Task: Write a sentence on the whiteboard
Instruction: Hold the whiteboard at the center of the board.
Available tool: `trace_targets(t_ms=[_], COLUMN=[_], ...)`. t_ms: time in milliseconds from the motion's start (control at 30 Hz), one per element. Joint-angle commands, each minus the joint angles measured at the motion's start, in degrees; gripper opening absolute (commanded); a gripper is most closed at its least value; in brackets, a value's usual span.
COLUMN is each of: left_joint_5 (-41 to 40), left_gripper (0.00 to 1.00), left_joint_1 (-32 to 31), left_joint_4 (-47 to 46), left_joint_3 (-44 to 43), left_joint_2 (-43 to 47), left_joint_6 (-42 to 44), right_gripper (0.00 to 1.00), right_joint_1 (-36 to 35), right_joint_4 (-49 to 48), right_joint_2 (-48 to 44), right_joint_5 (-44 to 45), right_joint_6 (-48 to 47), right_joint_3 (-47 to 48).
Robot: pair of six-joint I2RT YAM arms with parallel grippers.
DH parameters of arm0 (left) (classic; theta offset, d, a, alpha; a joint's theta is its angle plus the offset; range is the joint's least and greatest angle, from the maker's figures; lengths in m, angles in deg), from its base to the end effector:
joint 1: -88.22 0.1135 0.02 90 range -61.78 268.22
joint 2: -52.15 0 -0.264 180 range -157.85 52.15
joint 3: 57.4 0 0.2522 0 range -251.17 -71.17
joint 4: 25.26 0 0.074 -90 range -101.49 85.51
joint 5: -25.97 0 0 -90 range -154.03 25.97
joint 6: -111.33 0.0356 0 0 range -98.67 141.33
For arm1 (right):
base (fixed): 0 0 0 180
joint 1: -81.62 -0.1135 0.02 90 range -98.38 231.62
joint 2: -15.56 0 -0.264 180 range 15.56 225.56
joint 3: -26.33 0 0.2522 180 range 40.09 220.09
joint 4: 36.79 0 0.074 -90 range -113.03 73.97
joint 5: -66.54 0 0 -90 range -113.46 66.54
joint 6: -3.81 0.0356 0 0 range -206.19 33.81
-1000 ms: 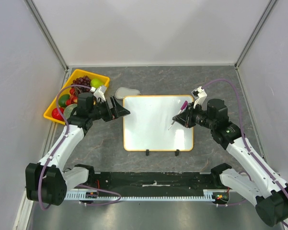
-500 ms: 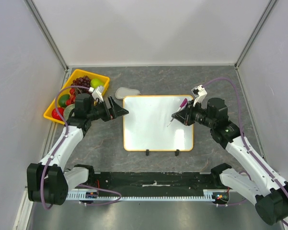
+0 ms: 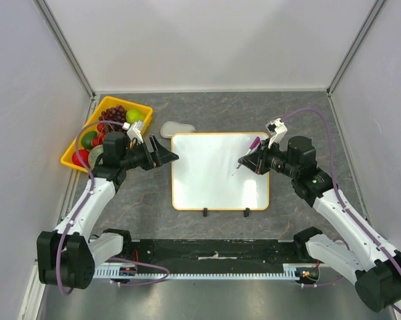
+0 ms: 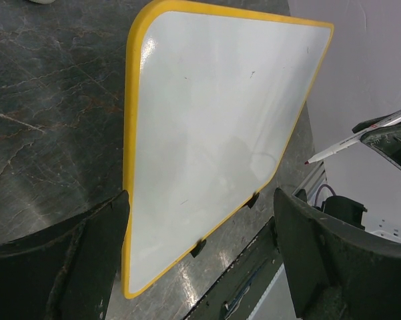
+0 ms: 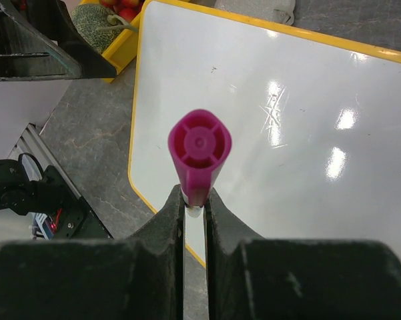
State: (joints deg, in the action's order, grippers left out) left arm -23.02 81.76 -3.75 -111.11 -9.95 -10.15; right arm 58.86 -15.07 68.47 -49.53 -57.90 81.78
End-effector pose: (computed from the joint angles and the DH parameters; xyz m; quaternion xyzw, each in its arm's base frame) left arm 0.2293 -0.0495 0.2597 -0.0044 0.8295 -0.4392 0.3450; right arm 0.1902 0.0968 0.3004 -0.0922 0.7994 0.4091 0.4302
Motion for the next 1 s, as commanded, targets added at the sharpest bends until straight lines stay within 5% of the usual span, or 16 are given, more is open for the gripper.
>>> trace_targets(t_ms=[0,433,967], left_joint_5=[0.6,-4.8,0.8], left_gripper=[0.92,0.92,0.92], left_joint_1=[0.3,0.9,8.5], left_joint_4=[-1.8,1.0,-11.3], left_joint_3=[0.2,-0.7,7.8], left_joint_2=[1.5,4.1,1.6], left_joint_6=[1.5,4.5,-1.9], right_gripper=[0.00,0.00,0.00], right_joint_1=[-0.2,-0.1,-0.1], right_joint_4=[-3.0,-4.9,-5.4], right_joint_2=[-0.1,-0.1,1.1], right_joint_5=[-1.2,-2.0,-2.4], right_joint_6=[-0.3,-0.4,-2.1], right_joint_3=[0.0,-1.8,0.0])
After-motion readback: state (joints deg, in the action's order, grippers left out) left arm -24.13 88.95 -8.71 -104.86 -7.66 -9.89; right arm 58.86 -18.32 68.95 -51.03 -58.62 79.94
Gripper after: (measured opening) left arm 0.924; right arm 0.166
